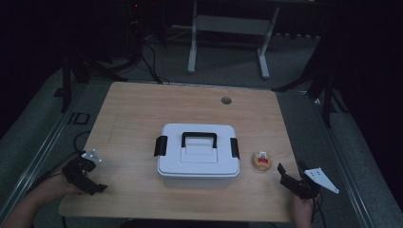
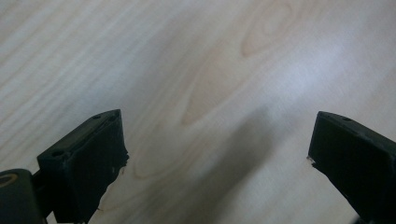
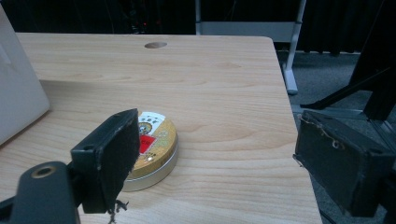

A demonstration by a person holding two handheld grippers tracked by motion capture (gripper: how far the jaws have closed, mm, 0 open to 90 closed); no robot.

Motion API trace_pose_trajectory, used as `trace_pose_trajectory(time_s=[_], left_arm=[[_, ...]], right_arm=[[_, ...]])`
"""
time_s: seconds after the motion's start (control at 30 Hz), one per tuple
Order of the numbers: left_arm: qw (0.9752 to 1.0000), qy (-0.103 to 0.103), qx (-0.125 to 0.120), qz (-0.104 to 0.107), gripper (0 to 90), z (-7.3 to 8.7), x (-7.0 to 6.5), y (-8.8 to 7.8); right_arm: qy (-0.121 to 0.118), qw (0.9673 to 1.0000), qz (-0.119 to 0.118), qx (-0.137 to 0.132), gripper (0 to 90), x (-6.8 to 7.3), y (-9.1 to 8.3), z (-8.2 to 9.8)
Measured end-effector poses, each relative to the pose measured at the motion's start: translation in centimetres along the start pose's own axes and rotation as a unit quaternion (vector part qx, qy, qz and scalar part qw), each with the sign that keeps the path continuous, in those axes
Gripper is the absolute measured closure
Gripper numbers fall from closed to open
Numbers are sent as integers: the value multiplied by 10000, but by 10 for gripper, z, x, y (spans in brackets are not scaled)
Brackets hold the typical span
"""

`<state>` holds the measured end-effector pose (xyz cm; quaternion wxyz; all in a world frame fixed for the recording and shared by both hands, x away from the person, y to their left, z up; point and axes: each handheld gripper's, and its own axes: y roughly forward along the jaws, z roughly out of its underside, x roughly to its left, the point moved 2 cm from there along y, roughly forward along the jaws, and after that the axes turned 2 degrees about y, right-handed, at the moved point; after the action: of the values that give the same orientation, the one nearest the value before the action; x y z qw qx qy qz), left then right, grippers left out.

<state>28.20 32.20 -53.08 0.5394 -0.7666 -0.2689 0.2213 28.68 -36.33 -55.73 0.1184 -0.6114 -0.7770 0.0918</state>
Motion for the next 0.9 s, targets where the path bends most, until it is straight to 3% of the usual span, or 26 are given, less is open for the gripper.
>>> trace_pose_trajectory(time_s=[0.17, 0.3, 0.33, 0.37, 0.57, 0.67, 0.77, 0.9], left_arm=[[9984, 223, 510, 60, 35, -4, -2, -2], [9941, 316, 1028, 127, 35, -6, -4, -5], [9941, 316, 1028, 127, 35, -6, -4, -5], [9926, 355, 1154, 146, 35, -7, -4, -8], [9942, 497, 937, 170, 36, -16, -8, -22], [9960, 583, 613, 272, 47, -22, -10, -28], [9961, 596, 604, 257, 49, -23, -10, -29], [9934, 757, 796, 340, 49, -37, -15, -34]], right_arm=[[-2, 10000, -16, 17, 138, 0, 0, 0], [22, 10000, -55, 31, 138, 0, 1, 0], [22, 10000, -55, 31, 138, 0, 1, 0], [27, 10000, -65, 49, 138, 0, 1, 0], [25, 9999, -124, 75, 138, 0, 2, 1], [47, 9998, -161, 94, 138, 0, 2, 1], [78, 9998, -185, 95, 138, 0, 2, 1], [47, 9998, -187, 94, 138, 0, 2, 1]])
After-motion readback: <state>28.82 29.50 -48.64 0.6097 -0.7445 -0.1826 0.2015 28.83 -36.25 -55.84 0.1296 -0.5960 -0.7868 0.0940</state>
